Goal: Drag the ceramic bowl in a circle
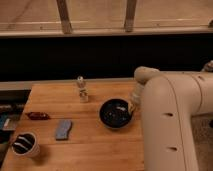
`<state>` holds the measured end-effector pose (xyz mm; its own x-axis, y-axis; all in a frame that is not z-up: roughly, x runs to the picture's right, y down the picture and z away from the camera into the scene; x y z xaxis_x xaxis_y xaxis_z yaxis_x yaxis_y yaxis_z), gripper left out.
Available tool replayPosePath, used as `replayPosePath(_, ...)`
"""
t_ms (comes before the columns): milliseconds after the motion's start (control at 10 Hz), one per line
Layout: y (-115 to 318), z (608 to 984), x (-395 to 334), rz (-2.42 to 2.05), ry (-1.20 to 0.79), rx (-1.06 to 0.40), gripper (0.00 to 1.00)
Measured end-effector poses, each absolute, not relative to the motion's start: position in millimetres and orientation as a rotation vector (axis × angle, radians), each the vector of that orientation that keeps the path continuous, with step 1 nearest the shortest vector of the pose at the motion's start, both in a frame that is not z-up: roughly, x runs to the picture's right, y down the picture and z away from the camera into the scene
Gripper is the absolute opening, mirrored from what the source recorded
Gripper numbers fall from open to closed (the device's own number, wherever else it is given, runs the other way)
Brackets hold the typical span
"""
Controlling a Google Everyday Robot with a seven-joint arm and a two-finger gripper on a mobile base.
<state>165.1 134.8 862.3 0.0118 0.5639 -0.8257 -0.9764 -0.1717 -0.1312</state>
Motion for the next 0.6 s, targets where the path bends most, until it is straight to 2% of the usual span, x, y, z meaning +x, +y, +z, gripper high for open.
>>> replayPosePath(300,90.5,880.9,148.8,1.513,0.519,-0.924,0.0)
replayPosePath(600,81.1,893.2,88.5,1.405,0.471,-0.958,0.0)
